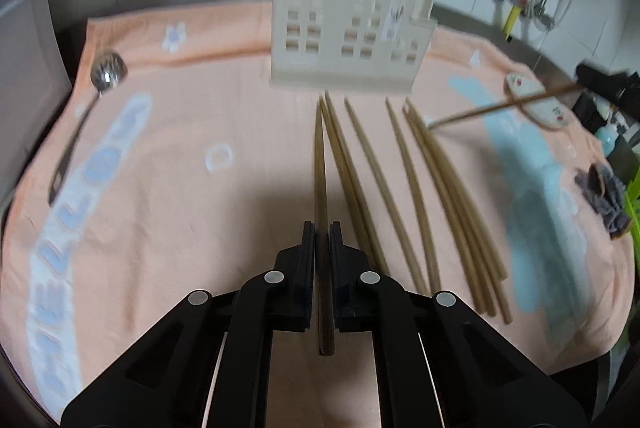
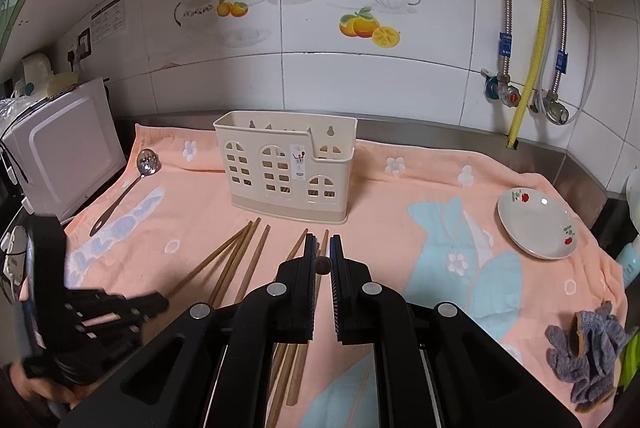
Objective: Organize utensils
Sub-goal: 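Lift the held chopsticks upright with both tools toward the white holder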
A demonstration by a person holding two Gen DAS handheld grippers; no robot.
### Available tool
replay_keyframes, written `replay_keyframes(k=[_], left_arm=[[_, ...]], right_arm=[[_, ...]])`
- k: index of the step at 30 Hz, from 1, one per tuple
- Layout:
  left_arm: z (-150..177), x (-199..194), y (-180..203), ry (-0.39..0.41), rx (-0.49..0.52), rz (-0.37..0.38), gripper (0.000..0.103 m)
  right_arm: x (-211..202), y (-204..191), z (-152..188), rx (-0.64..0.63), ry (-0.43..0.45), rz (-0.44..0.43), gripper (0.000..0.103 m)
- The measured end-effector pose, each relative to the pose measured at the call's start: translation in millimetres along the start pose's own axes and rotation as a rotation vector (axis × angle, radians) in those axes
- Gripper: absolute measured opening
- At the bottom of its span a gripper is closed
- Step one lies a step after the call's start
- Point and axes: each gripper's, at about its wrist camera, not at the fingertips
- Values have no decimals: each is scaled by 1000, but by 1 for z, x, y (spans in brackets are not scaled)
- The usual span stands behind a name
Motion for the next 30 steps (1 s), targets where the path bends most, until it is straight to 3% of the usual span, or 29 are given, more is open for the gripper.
replay_keyframes(k=[8, 15, 23, 30], left_arm=[[-35, -36, -4, 142, 31, 40, 6], [-58, -37, -4, 186, 73, 45, 5], [-65, -20, -15, 157, 77, 60, 5], [-42, 0, -22, 75, 55, 73, 10]], right_arm=[[4, -1, -17, -6, 15, -1, 7], [8, 0, -36, -19, 18, -3, 7], [13, -1, -46, -29, 29, -2, 7], [14, -3, -47, -38, 36, -1, 7]])
Point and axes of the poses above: each gripper's, at about its wrist camera, not at the fingertips, and x roughly the way its jaws point, y to its right, z to its underside, and after that the axes turned 12 degrees about -y, right-handed
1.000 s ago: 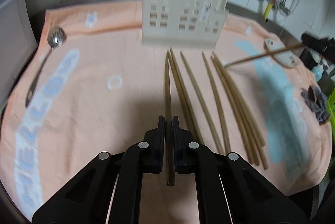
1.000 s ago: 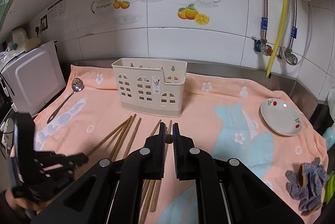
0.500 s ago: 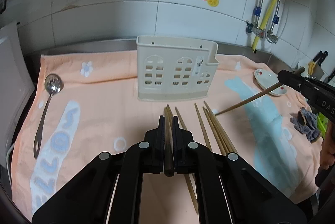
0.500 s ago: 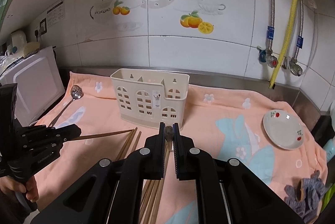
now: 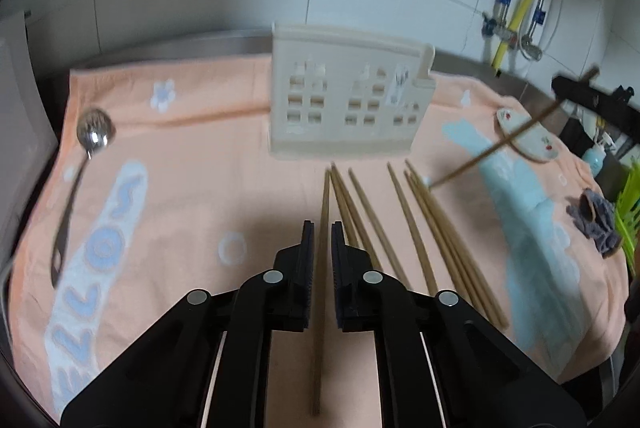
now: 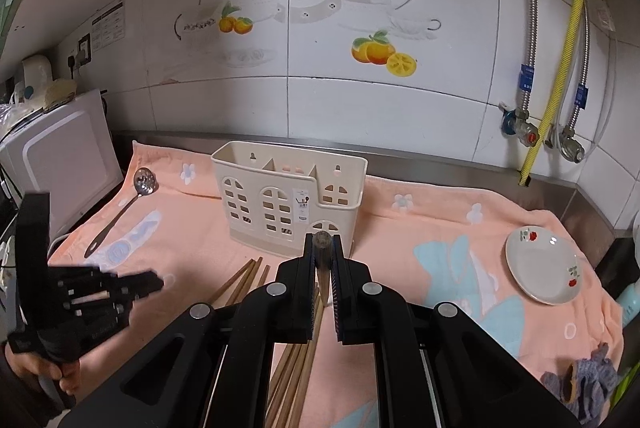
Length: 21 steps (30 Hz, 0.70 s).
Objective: Organize utensils
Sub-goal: 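Lift the held chopsticks upright with both tools toward the white holder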
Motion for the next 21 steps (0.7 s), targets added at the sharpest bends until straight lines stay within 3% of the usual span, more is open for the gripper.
replay_keyframes(k=[5, 11, 21], left_arm=[[23, 16, -6, -63, -33, 17, 14], [46, 33, -6, -137, -26, -18, 14], [53, 40, -4, -156, -42, -40, 14]], right_arm=[[1, 0, -1, 2, 8, 0, 7], [2, -1, -1, 2, 19, 3, 7], [3, -5, -2, -9, 21, 5, 7]])
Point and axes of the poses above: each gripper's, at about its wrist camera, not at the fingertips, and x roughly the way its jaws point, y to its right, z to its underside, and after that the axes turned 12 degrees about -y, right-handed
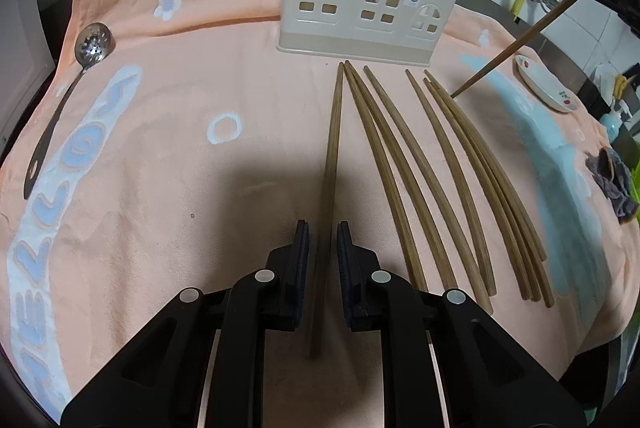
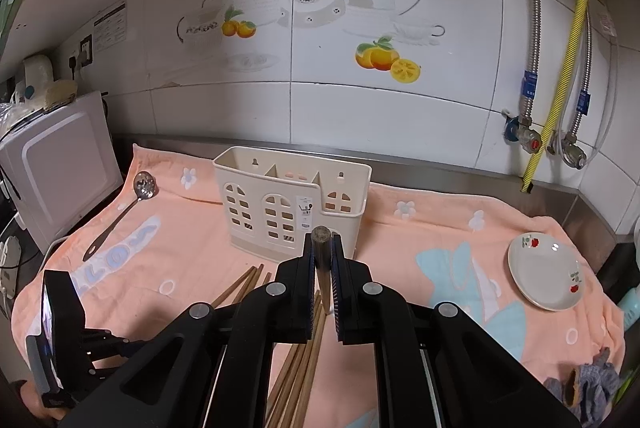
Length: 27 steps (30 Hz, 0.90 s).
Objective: Organize utensils
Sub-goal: 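Lift the held chopsticks upright with both tools toward the white holder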
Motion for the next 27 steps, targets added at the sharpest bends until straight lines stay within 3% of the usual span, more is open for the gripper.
replay_keyframes(k=[8, 12, 27], left_arm=[[-2, 0, 8, -24, 47, -63, 8], [-7, -4, 4, -33, 49, -37, 5], [-38, -77, 9, 204, 61, 35, 5]], right_arm=[[0, 0, 0, 0, -1, -2, 7], [1, -1, 0, 0, -2, -4, 8], [2, -5, -3, -1, -2, -3, 8]])
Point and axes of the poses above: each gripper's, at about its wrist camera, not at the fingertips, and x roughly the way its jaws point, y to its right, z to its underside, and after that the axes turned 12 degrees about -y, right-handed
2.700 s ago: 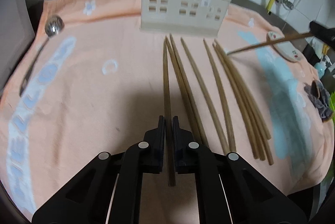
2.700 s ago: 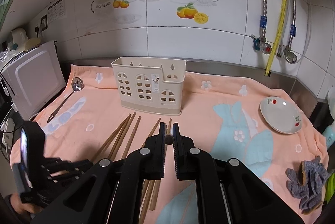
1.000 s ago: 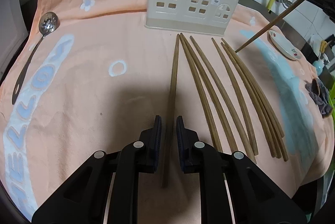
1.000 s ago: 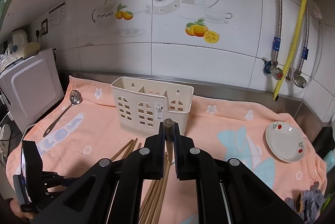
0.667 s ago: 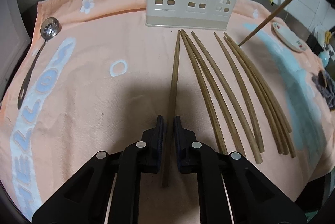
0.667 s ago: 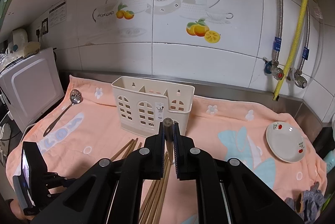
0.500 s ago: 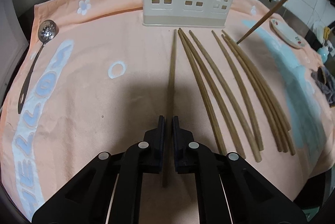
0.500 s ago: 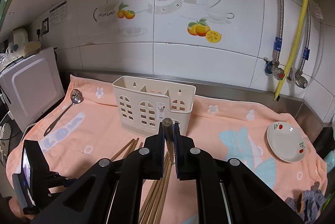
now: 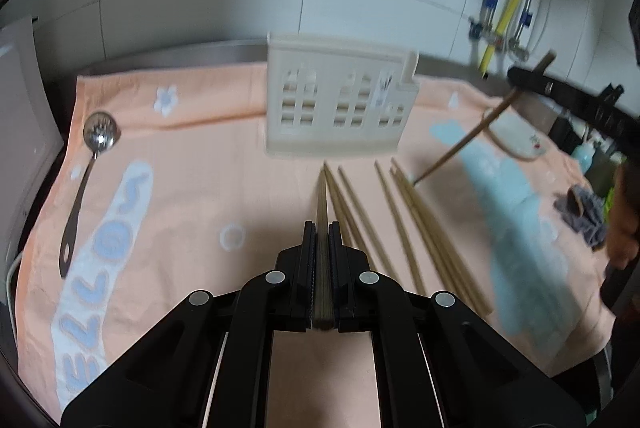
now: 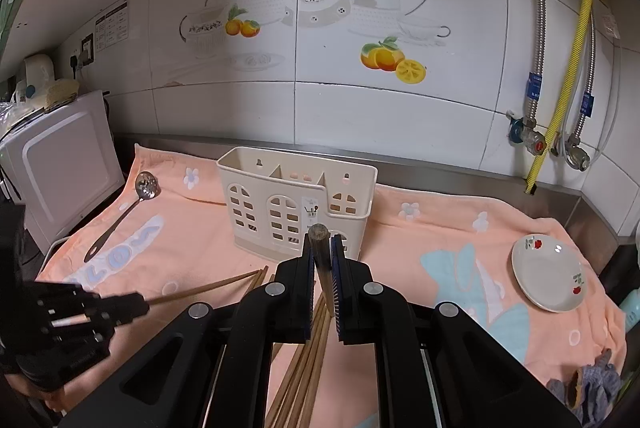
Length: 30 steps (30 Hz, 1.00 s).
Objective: Organize utensils
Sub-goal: 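Lower each chopstick into the white holder and open both tools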
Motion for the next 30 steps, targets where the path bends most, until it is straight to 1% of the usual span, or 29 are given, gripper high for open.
replay_keyframes(k=[6, 11, 14, 18, 21, 24, 28, 30], left_arm=[[-17, -4, 2, 38, 2, 14, 5], [-38, -11, 5, 58, 34, 14, 5], [-52, -18, 7, 68, 54, 13, 5], [-71, -29, 10, 87, 86, 6, 5], [-83, -38, 10, 104, 94, 11, 5], [-97, -54, 13, 143, 110, 14, 5], [-117, -81, 25, 214, 150, -3, 5], [-128, -92, 30, 251, 164, -12, 5]], right_arm=[[1, -1, -3, -5, -5, -2, 8], [-4, 6, -18, -14, -4, -21, 7], [-15, 13, -36, -21, -2, -54, 7], [-30, 21, -57, -40, 4, -62, 7], [-40, 27, -74, -42, 12, -83, 7], [-51, 29, -93, -51, 49, -57, 7], [-60, 34, -118, -28, 91, -76, 7], [-60, 35, -128, -21, 107, -70, 7]])
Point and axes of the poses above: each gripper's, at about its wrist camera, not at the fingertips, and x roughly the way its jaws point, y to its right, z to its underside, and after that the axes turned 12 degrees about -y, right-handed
